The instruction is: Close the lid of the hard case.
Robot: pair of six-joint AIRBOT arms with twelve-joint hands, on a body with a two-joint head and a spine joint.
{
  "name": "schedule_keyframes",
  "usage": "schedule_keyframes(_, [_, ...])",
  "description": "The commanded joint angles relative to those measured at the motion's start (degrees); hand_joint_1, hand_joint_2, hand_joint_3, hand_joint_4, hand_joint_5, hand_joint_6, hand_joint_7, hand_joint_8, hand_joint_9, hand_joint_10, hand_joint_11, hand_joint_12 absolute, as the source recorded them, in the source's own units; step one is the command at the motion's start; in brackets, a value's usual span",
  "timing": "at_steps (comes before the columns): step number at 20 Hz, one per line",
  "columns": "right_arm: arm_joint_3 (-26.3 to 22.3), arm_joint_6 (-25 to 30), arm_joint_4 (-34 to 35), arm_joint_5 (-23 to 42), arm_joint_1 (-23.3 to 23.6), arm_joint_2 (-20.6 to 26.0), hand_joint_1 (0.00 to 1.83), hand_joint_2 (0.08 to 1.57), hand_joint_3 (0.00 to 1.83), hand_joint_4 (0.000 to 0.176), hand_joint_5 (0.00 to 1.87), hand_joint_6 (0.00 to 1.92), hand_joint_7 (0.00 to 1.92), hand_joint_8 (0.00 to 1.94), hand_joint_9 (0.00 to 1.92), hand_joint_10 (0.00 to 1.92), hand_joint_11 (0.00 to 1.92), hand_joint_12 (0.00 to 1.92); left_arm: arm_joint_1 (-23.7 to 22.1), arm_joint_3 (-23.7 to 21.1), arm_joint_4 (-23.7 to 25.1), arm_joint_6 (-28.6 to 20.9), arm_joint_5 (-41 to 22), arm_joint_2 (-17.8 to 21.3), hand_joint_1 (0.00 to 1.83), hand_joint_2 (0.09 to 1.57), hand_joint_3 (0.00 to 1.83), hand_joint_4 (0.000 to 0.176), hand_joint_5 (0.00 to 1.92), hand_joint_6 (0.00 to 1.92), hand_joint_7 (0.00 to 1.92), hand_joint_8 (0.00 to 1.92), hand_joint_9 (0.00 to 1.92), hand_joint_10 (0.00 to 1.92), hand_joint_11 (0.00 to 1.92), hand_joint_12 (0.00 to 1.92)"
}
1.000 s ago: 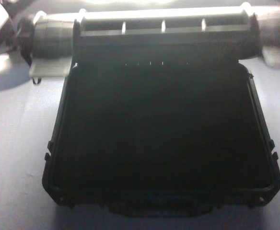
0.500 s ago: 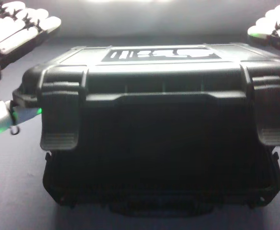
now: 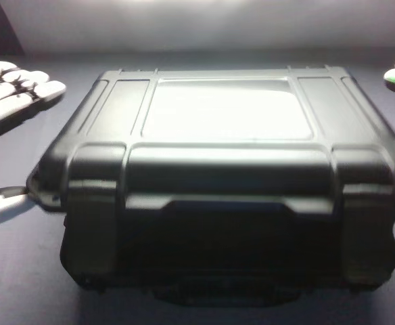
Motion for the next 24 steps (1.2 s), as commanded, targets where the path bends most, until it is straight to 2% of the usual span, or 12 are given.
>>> schedule_keyframes(1, [-0.05,0.06,2.94,7.11,-0.14,0.57,0.52,1.21,0.00,0.000,0.18,0.00,0.14,0.00,0.11,0.00,0.00,0.41,0.79,0.05,-3.63,-0.70,-10.94,0.81,0.45,1.34,0.00,0.000,0.10,0.00,0.10,0.00,0.13,0.00,0.00,0.33])
schedule_keyframes(3, [-0.40,0.06,4.19,7.24,-2.10,1.04,0.54,1.21,0.00,0.000,0.19,0.00,0.16,0.00,0.13,0.00,0.00,0.54,4.34,-0.78,-5.44,-1.11,-13.50,1.38,0.44,1.34,0.00,0.000,0.10,0.00,0.12,0.00,0.15,0.00,0.00,0.51])
schedule_keyframes(5, [-0.67,0.06,5.13,8.00,-3.37,1.18,0.57,1.21,0.00,0.000,0.20,0.00,0.17,0.00,0.13,0.00,0.00,0.45,7.43,-1.49,-7.17,-1.11,-15.43,2.00,0.41,1.34,0.00,0.000,0.10,0.00,0.09,0.00,0.12,0.00,0.00,0.43])
schedule_keyframes(7, [-0.78,0.06,6.08,8.88,-4.29,1.15,0.59,1.21,0.00,0.000,0.21,0.00,0.16,0.00,0.13,0.00,0.00,0.50,12.17,-2.24,-10.41,-1.61,-18.72,2.44,0.34,1.33,0.00,0.000,0.10,0.00,0.10,0.00,0.12,0.00,0.00,0.39])
schedule_keyframes(9, [-0.79,0.06,6.53,9.06,-4.40,0.97,0.61,1.21,0.00,0.000,0.19,0.00,0.17,0.00,0.11,0.00,0.00,0.38,15.62,-2.75,-13.36,-2.55,-22.29,2.45,0.37,1.34,0.00,0.000,0.11,0.00,0.12,0.01,0.12,0.00,0.00,0.38])
schedule_keyframes(11, [-0.75,0.03,6.90,9.50,-4.40,0.83,0.58,1.24,0.01,0.000,0.17,0.00,0.17,0.00,0.09,0.00,0.00,0.23,18.25,-2.76,-15.85,-3.72,-24.52,2.06,0.36,1.33,0.00,0.000,0.10,0.00,0.09,0.00,0.08,0.00,0.00,0.13])
schedule_keyframes(12, [-0.53,-0.20,7.40,10.33,-4.40,0.67,0.58,1.24,0.01,0.000,0.17,0.00,0.17,0.00,0.09,0.00,0.00,0.23,18.75,-2.61,-16.74,-4.29,-24.67,1.55,0.36,1.33,0.00,0.000,0.10,0.00,0.09,0.00,0.08,0.00,0.00,0.13])
schedule_keyframes(14, [0.64,-0.48,8.63,12.81,-4.39,-0.97,0.57,1.26,0.00,0.008,0.18,0.00,0.16,0.00,0.09,0.00,0.00,0.17,16.18,-0.39,-17.28,-5.31,-24.65,-1.38,0.30,1.30,0.00,0.000,0.08,0.00,0.09,0.00,0.07,0.00,0.00,0.14])
schedule_keyframes(18, [2.23,-0.48,11.39,18.29,-4.13,-4.98,0.74,1.23,0.00,0.000,0.20,0.00,0.18,0.01,0.15,0.01,0.00,0.50,6.85,3.43,-15.18,-6.57,-24.63,-6.65,0.32,1.35,0.02,0.000,0.03,0.00,0.00,0.00,0.00,0.00,0.00,0.00])
schedule_keyframes(21, [2.33,-0.48,13.32,22.01,-4.13,-5.72,0.62,1.26,0.01,0.000,0.22,0.01,0.16,0.00,0.13,0.00,0.00,0.50,3.32,4.53,-13.89,-6.55,-24.63,-8.27,0.30,1.33,0.00,0.000,0.00,0.00,0.00,0.00,0.00,0.00,0.00,0.00])
schedule_keyframes(22, [2.39,-0.48,13.93,23.22,-4.13,-5.85,0.64,1.29,0.01,0.000,0.24,0.01,0.17,0.00,0.14,0.00,0.00,0.52,1.94,5.04,-13.50,-6.55,-24.63,-8.91,0.17,1.32,0.00,0.000,0.00,0.00,0.00,0.00,0.00,0.00,0.00,0.00])
schedule_keyframes(24, [3.23,-0.48,15.85,27.30,-3.72,-7.30,0.59,1.32,0.01,0.000,0.25,0.01,0.17,0.00,0.14,0.00,0.00,0.56,-3.13,7.04,-11.83,-6.62,-24.59,-11.35,0.13,1.31,0.00,0.000,0.00,0.00,0.00,0.00,0.00,0.00,0.00,0.00])
